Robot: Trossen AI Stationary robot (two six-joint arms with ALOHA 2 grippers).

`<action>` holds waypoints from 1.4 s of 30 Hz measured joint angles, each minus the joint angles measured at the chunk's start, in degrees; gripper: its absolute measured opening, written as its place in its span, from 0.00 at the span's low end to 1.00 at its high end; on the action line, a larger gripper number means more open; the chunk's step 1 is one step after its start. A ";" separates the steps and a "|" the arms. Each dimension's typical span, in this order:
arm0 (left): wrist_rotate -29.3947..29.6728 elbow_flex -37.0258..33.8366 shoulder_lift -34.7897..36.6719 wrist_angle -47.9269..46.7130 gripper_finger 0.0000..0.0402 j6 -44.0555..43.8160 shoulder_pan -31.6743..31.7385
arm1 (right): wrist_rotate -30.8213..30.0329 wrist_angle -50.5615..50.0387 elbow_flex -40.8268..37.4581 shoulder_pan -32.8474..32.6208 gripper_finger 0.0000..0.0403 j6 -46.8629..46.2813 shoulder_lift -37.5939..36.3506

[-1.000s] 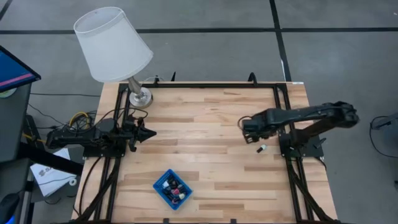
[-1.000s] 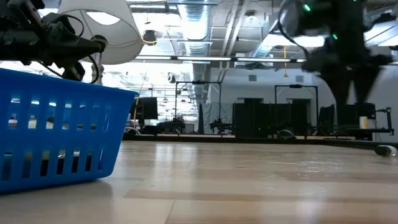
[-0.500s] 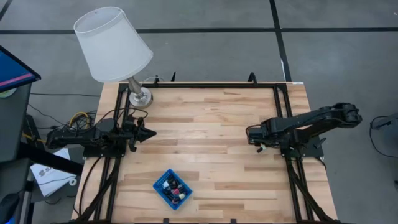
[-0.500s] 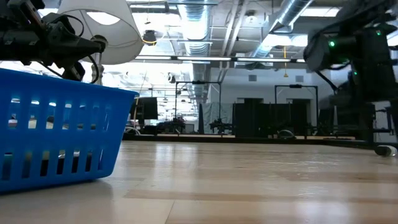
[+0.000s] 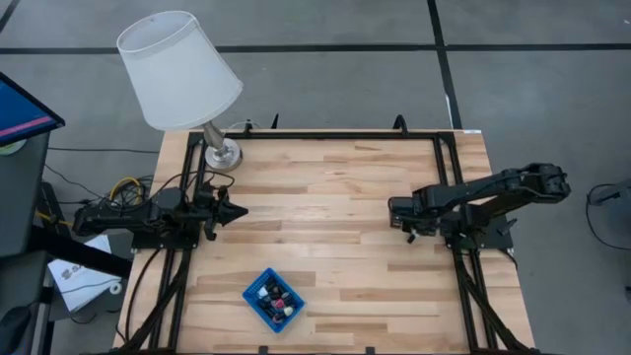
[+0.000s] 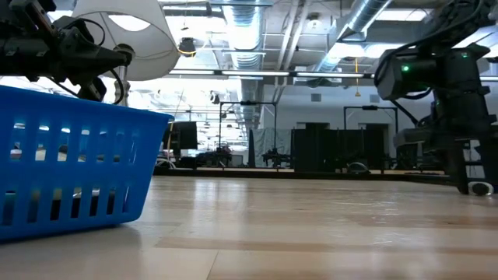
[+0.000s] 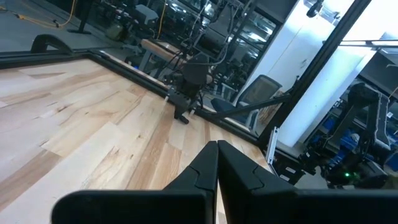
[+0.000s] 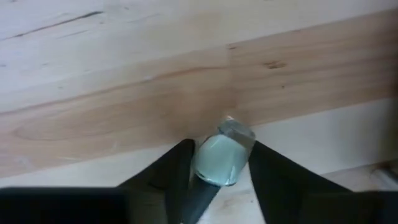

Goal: Pick & Place Nail Polish
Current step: Put the white nail polish bottle in the blue bin

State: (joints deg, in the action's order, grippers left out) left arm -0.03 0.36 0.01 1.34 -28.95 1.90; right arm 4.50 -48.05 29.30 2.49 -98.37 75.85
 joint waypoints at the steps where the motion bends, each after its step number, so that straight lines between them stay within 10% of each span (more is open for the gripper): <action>1: 0.00 0.00 0.00 0.00 0.00 -0.01 -0.01 | 0.01 0.18 0.00 0.00 0.37 0.03 0.02; 23: 0.00 0.00 0.00 0.00 0.00 0.00 -0.01 | -7.09 -1.57 9.02 -0.06 0.23 11.82 0.29; 30: 0.00 0.00 0.00 0.00 0.00 0.00 0.01 | -10.61 12.13 18.65 -0.91 0.24 22.43 1.52; 42: 0.00 0.00 -0.02 0.04 0.00 0.00 -0.01 | -5.62 25.51 54.27 -11.42 0.24 50.91 29.61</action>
State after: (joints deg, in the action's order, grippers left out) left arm -0.03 0.36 -0.01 1.39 -28.95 1.89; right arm -1.12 -22.54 83.57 -8.94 -47.46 105.46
